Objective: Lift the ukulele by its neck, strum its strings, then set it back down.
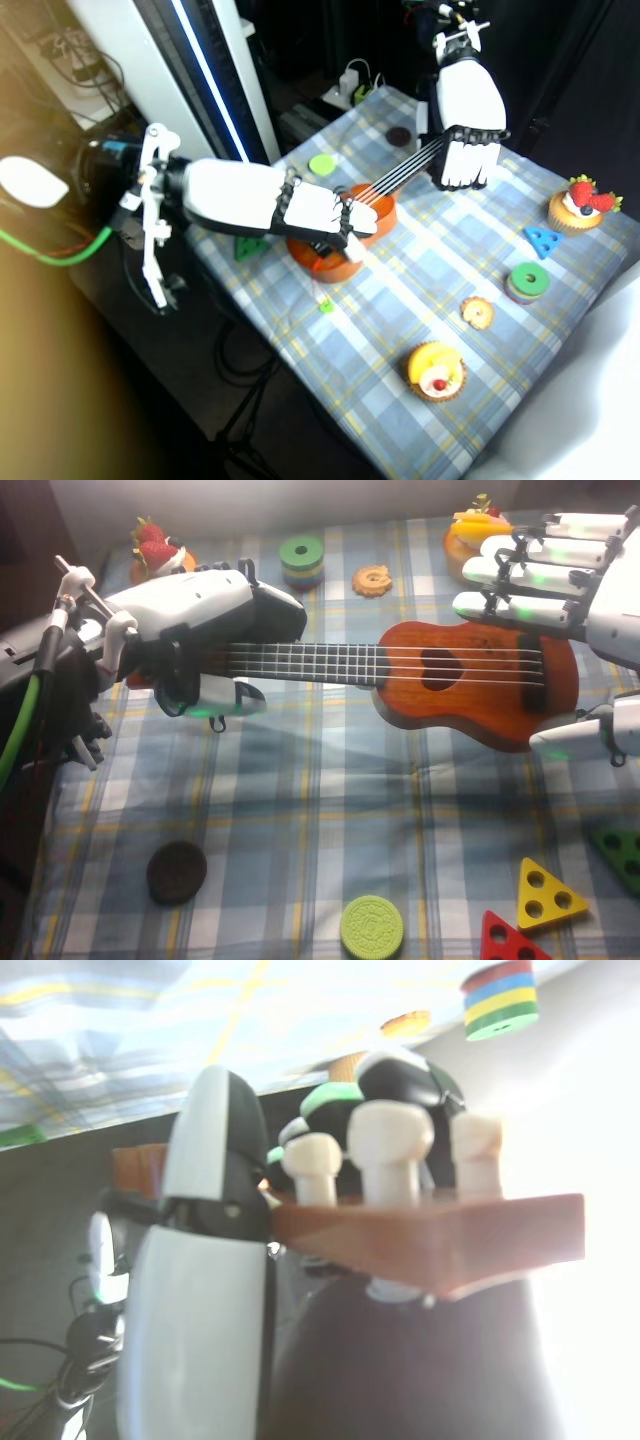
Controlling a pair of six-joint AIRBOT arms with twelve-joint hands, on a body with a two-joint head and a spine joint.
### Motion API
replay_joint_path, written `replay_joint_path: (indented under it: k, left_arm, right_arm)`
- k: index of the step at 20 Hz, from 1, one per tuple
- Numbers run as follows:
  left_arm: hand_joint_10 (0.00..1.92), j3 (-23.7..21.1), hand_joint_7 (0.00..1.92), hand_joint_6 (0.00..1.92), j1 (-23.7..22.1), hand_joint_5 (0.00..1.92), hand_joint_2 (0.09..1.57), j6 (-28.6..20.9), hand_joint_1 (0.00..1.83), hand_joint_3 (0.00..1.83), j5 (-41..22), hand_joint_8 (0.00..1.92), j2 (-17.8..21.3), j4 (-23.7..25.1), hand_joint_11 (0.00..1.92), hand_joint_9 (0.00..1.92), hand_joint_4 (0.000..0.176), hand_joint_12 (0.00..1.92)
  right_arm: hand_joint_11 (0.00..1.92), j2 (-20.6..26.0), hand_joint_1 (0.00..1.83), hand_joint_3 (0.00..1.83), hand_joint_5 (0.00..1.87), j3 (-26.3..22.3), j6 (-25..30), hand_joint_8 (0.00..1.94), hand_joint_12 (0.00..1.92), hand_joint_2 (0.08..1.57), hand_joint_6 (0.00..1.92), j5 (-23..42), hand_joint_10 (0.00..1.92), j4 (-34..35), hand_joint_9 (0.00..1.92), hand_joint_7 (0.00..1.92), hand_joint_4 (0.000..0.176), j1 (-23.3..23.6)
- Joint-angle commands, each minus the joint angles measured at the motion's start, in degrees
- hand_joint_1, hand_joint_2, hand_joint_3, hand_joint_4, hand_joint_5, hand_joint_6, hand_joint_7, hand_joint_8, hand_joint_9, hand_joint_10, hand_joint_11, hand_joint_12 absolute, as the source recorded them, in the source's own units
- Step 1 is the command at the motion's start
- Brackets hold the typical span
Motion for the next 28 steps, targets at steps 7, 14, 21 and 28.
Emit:
replay_joint_path:
  k: [7, 14, 21, 28]
  left_arm:
    - [1.92, 1.0, 0.69, 1.92, -1.1, 0.55, 1.15, -0.4, 1.45, 0.01, -6.2, 1.92, -0.4, -0.7, 0.61, 0.76, 0.000, 1.92]
    - [1.92, 1.2, 0.67, 1.92, -1.3, 0.52, 1.16, -0.4, 1.38, 0.02, -6.4, 1.91, -0.6, -1.1, 0.61, 0.75, 0.000, 1.92]
    - [1.92, 1.0, 0.70, 1.92, -1.3, 0.55, 1.15, -0.4, 1.40, 0.00, -6.7, 1.92, -0.6, -1.2, 0.64, 0.79, 0.000, 1.92]
    - [1.92, 0.3, 0.69, 1.92, -1.4, 0.55, 1.15, -0.6, 1.38, 0.00, -7.7, 1.92, -0.3, -0.7, 0.63, 0.76, 0.000, 1.92]
  right_arm:
    - [0.00, 1.9, 0.15, 0.01, 0.51, -1.1, 0.0, 0.00, 0.02, 1.27, 0.03, 4.4, 0.00, -1.8, 0.00, 0.00, 0.026, 1.8]
    - [0.00, 0.9, 0.34, 0.01, 0.54, -1.4, 0.0, 0.00, 0.00, 1.33, 0.01, 0.4, 0.00, -6.0, 0.00, 0.00, 0.030, 3.4]
    - [0.00, 0.3, 0.29, 0.00, 0.43, -1.5, 0.0, 0.00, 0.00, 1.34, 0.00, 0.4, 0.00, -7.0, 0.00, 0.00, 0.000, 4.1]
    - [0.00, -1.6, 0.15, 0.00, 0.47, -1.0, 0.0, 0.00, 0.00, 1.31, 0.01, -0.9, 0.00, -8.4, 0.00, 0.00, 0.019, 4.2]
